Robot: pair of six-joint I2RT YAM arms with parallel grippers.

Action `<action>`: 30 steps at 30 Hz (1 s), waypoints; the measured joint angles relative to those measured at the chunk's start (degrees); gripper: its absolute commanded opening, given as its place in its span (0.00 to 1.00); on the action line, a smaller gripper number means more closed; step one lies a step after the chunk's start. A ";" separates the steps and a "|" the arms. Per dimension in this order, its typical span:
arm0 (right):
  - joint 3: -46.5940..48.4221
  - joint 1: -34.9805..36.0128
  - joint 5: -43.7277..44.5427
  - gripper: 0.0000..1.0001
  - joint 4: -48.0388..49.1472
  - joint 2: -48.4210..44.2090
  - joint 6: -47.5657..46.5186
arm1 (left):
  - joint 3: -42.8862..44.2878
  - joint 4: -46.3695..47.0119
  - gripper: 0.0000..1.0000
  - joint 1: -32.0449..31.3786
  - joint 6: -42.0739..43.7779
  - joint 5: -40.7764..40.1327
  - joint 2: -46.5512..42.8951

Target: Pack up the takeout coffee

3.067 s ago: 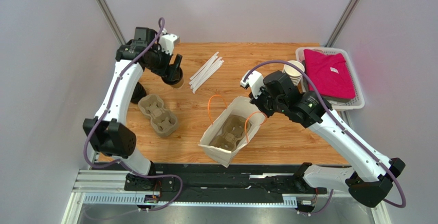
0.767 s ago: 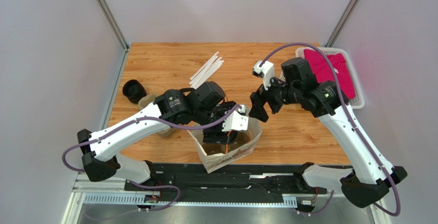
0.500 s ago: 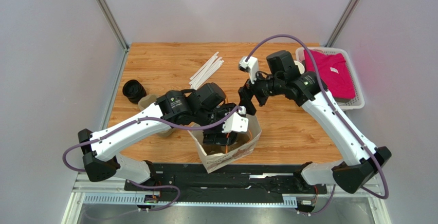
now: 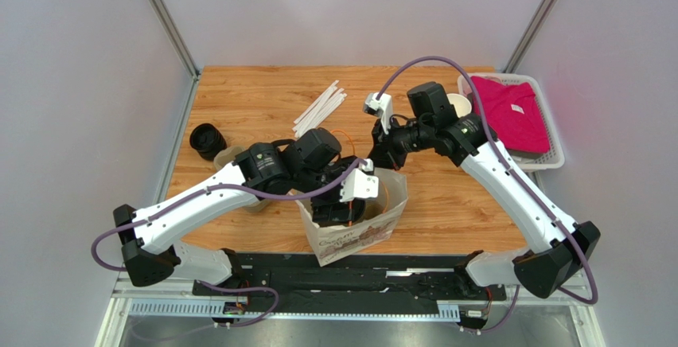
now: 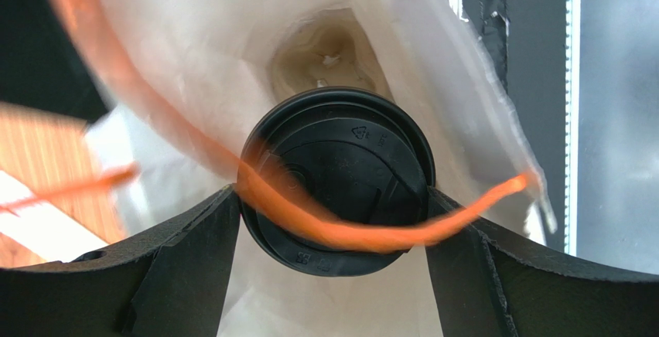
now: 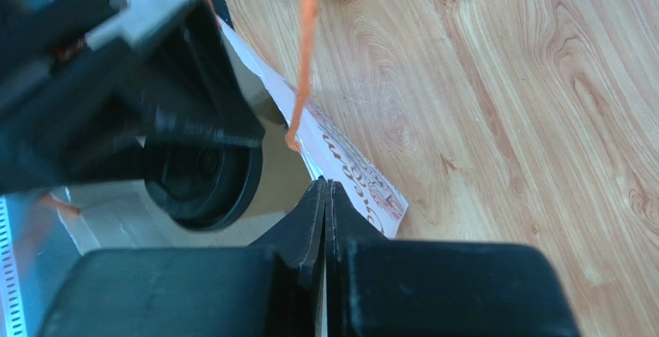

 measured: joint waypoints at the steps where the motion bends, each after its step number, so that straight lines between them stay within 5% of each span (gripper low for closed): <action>1: -0.63 0.00 0.02 0.00 0.11 -0.83 0.02 | -0.42 0.39 0.25 0.52 -0.61 0.00 -0.72; 10: -6.56 0.00 1.62 0.00 -0.24 -11.06 1.70 | -2.89 3.82 0.24 3.45 -6.08 0.00 -7.17; 22: -9.60 0.17 0.68 0.00 -2.73 -15.76 4.94 | -6.05 5.35 0.24 5.27 -10.91 -1.20 -4.85; 27: -9.01 0.26 0.76 0.22 -4.09 -16.22 5.18 | -6.84 6.29 0.24 5.27 -11.10 -1.22 -4.57; 30: -6.14 0.26 1.77 0.24 -4.79 -15.13 5.49 | -7.26 6.62 0.24 5.27 -11.13 -1.22 -4.57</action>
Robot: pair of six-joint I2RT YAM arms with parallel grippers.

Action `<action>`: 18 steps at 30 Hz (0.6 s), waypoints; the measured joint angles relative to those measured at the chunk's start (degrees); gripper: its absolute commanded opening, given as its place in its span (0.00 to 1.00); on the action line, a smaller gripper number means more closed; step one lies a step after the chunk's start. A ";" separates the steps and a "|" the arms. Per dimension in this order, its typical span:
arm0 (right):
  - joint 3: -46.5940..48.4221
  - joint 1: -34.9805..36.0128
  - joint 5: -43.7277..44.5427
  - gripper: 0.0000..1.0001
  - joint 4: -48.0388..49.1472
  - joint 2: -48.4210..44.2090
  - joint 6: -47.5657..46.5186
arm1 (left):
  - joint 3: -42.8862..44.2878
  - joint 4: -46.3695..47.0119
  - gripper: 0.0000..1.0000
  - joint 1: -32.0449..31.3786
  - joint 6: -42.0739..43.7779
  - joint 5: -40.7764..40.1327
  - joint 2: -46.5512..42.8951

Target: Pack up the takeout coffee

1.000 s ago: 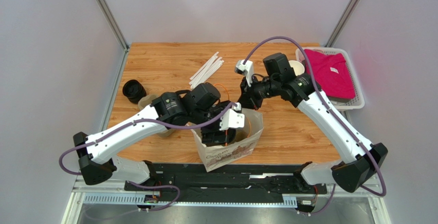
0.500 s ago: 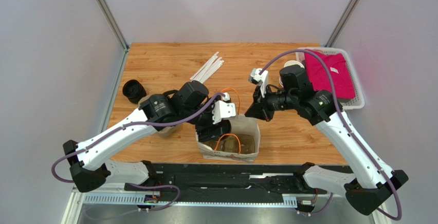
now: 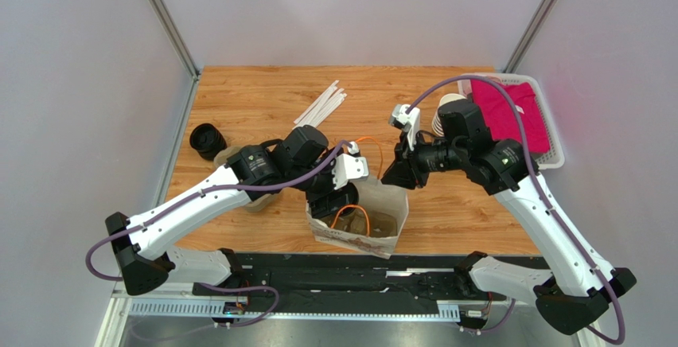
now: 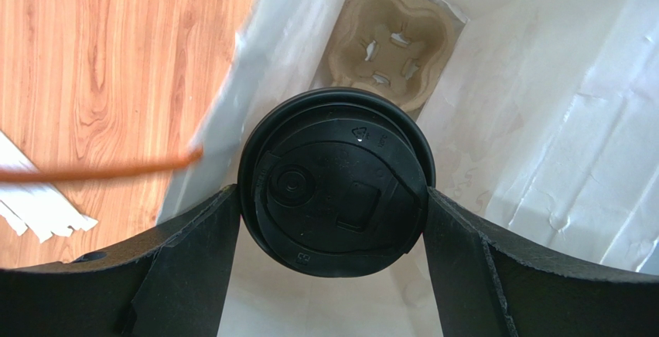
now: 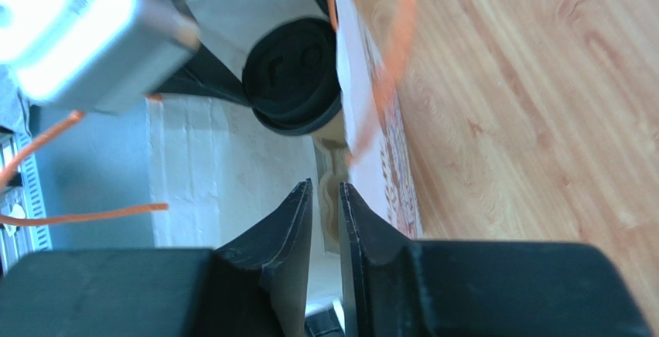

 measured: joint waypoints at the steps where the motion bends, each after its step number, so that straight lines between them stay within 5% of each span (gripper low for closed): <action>1: 1.51 0.00 0.11 0.24 0.00 0.39 0.20 | -0.11 0.04 0.24 0.00 0.02 0.00 0.00; 10: 4.35 0.48 -2.95 0.18 2.19 -4.66 5.29 | -0.26 0.42 0.24 0.00 -0.42 0.13 0.42; 18: -0.90 9.75 -6.99 0.09 8.92 -6.78 7.58 | -1.95 1.40 0.24 0.00 -1.68 0.37 0.50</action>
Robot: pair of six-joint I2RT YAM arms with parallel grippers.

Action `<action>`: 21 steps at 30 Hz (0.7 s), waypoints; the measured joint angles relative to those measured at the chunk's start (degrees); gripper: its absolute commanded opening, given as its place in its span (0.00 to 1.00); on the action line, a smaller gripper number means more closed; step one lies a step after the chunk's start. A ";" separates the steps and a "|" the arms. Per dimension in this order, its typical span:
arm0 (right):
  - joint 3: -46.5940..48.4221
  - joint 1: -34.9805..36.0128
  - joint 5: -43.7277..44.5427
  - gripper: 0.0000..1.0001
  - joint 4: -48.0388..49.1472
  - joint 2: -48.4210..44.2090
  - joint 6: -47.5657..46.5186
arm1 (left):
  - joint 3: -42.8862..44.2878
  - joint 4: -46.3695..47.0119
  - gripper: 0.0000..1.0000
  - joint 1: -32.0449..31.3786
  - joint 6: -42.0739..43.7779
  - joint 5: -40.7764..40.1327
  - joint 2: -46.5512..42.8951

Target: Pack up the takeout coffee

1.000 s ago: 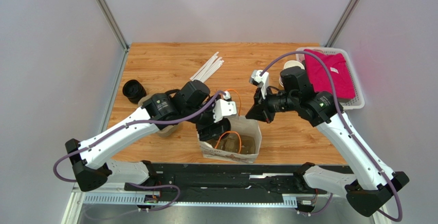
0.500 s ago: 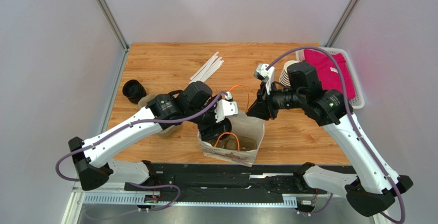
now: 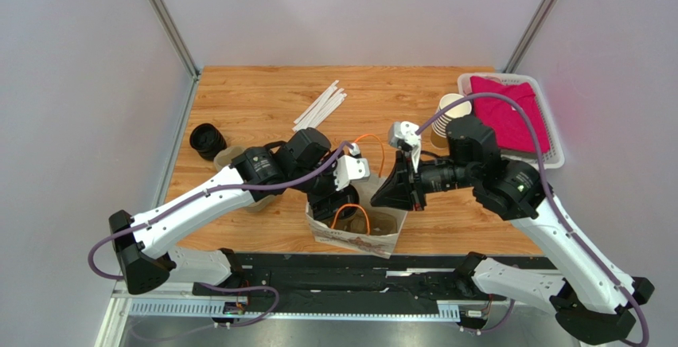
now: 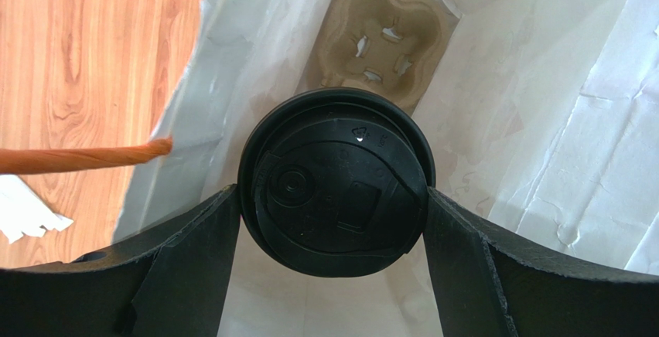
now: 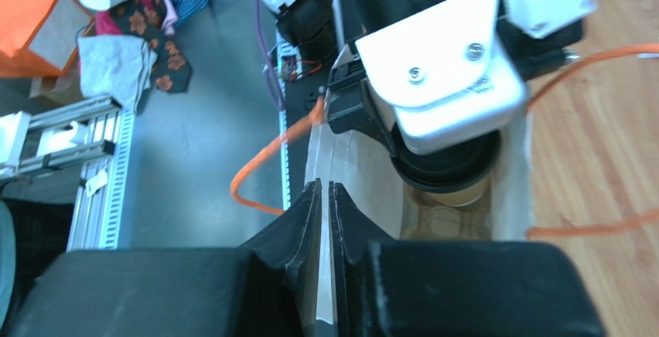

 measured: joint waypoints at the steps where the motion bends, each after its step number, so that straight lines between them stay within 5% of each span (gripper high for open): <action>1: -1.03 1.07 -0.24 0.09 0.68 0.33 0.07 | -0.09 0.02 0.24 0.02 -0.02 0.00 0.02; 13: -2.78 14.75 -0.07 0.07 1.18 1.49 -7.28 | -2.71 1.55 0.24 0.70 -2.58 0.81 0.04; 21: 0.61 22.64 10.01 0.45 -7.15 2.64 -19.93 | -4.59 2.27 0.24 0.70 -2.73 0.85 -0.26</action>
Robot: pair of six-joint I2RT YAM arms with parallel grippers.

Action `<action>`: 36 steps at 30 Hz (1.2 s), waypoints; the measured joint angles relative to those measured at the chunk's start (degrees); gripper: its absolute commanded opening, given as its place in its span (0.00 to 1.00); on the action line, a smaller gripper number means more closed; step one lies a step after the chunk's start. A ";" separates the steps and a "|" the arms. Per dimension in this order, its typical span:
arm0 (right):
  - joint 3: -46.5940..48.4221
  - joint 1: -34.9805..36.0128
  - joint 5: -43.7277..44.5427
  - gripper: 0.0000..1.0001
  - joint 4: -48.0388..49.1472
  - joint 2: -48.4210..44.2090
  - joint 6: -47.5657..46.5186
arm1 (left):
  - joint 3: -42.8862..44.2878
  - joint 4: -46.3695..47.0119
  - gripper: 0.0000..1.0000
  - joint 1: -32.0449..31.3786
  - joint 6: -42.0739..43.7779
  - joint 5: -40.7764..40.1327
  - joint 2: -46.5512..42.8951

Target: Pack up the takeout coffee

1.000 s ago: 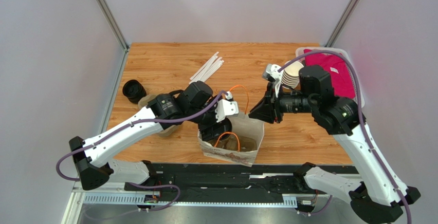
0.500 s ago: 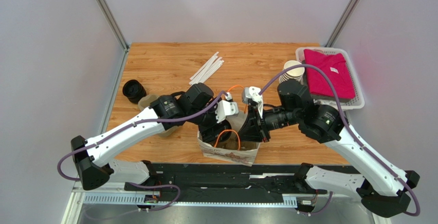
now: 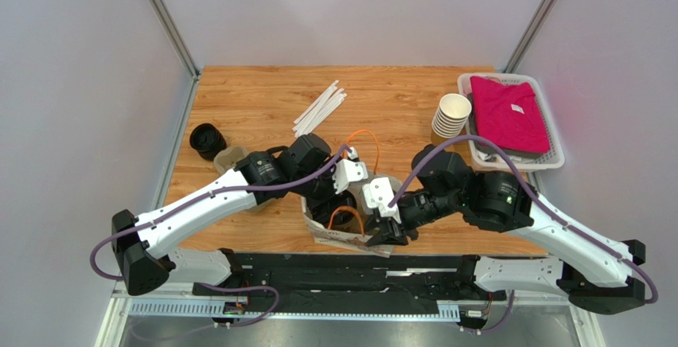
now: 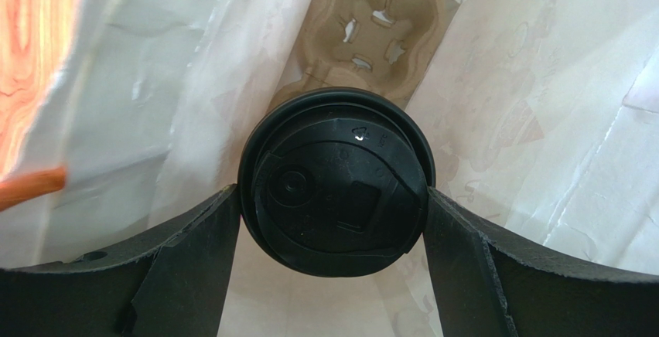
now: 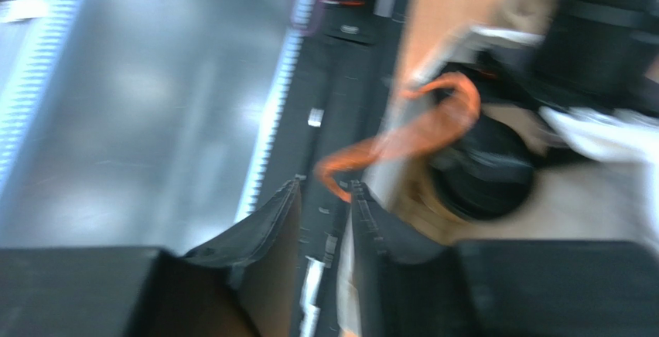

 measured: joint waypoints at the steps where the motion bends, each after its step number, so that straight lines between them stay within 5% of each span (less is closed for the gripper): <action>1: 1.22 -0.57 2.99 0.49 -0.81 0.02 -0.35 | -0.46 0.04 0.24 0.00 0.17 0.00 -0.24; 9: 4.09 -8.41 20.65 0.82 -2.23 -5.03 3.19 | -2.75 0.35 0.24 -0.09 2.23 0.00 -3.13; 21: -0.74 -20.87 23.04 0.83 0.17 1.79 5.88 | -3.56 1.73 0.24 -2.10 5.14 -0.50 -3.98; 27: -1.99 -21.68 16.96 0.63 3.19 6.88 5.44 | -4.35 1.88 0.23 -2.78 6.01 -1.14 -4.11; 30: -3.74 -21.68 15.87 0.34 5.42 7.82 4.81 | -4.35 2.16 0.23 -2.78 6.08 -1.60 -4.15; 31: -3.96 -21.73 15.72 0.15 5.68 8.37 4.42 | -4.35 2.27 0.23 -2.82 6.10 -1.77 -4.17; 33: -3.96 -21.92 15.69 0.00 6.49 9.97 4.09 | -4.59 2.49 0.23 -2.89 6.32 -2.43 -4.42; 36: -3.02 -22.08 15.82 0.00 6.97 11.37 4.28 | -5.38 2.71 0.22 -3.17 7.08 -3.67 -5.38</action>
